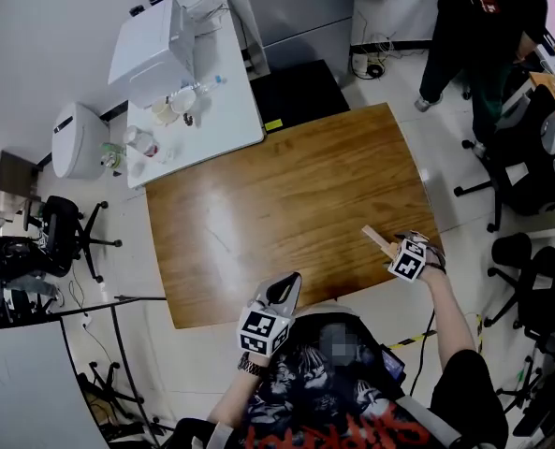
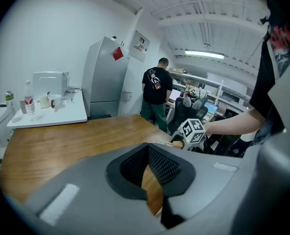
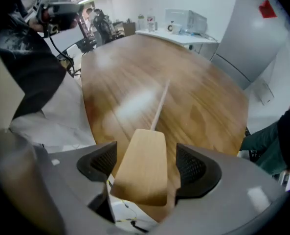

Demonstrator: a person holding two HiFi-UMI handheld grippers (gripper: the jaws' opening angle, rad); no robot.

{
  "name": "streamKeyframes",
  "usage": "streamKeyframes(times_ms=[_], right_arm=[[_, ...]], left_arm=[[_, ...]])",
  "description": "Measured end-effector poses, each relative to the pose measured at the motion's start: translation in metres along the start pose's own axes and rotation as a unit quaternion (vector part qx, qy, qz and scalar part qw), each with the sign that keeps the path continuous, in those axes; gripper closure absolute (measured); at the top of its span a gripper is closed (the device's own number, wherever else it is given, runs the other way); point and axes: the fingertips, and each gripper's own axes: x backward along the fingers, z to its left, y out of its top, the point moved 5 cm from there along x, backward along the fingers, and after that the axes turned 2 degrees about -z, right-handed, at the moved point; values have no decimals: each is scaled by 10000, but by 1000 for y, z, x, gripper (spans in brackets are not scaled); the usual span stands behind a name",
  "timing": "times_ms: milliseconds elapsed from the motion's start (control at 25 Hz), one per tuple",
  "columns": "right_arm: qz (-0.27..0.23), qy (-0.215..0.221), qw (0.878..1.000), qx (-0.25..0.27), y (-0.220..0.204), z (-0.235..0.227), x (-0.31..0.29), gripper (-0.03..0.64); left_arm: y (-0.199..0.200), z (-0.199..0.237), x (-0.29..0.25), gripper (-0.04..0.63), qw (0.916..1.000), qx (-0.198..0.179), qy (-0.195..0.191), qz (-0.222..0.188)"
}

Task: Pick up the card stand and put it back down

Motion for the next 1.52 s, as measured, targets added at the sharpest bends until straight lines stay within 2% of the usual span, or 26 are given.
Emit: streamKeyframes(times_ms=[120, 200, 280, 360, 480, 560, 720, 880, 1040, 1160, 1320, 1440, 1520], right_arm=[[503, 56, 9984, 269, -7, 0, -20, 624], [372, -12, 9990, 235, -4, 0, -20, 624], [-18, -106, 9999, 101, 2, 1, -15, 624], [-588, -189, 9981, -84, 9, 1, -9, 624], [-1666, -141, 9848, -472, 19, 4, -3, 624], [-2294, -139, 9700, -790, 21, 4, -5, 624], [-3174, -122, 9380, -1385, 39, 10, 5, 624], [-3812, -52, 9167, -1193, 80, 20, 32, 624], [-4567, 330, 8862, -710, 136, 36, 84, 624], [-5142, 1016, 8512, -252, 181, 61, 127, 624], [-5579, 2169, 8002, 357, 227, 103, 173, 624], [-5636, 2993, 7663, 751, 253, 133, 197, 624], [-5562, 3503, 7479, 923, 269, 154, 211, 624]], left_arm=[[-2, 0, 6, 597, 10000, -11, -6, -43], [-3, -2, 10, 597, 9999, -120, -81, -84], [-5, -5, 14, 597, 9997, -208, -120, -105], [-3, -4, 16, 597, 9996, -134, -154, -219], [1, 0, 18, 597, 9990, 74, -131, -417], [1, 4, 19, 597, 9990, 144, -21, -423], [-3, 11, 22, 597, 9992, 185, 119, -330], [-4, 15, 23, 597, 9987, 331, 142, -367], [6, 23, 29, 597, 9954, 525, -93, -793], [15, 29, 39, 597, 9865, 848, -709, -1206], [32, 21, 58, 597, 9609, 1236, -1947, -1535], [46, 13, 78, 597, 9498, 1012, -2500, -1584], [54, 7, 90, 597, 9421, 885, -2783, -1647]])
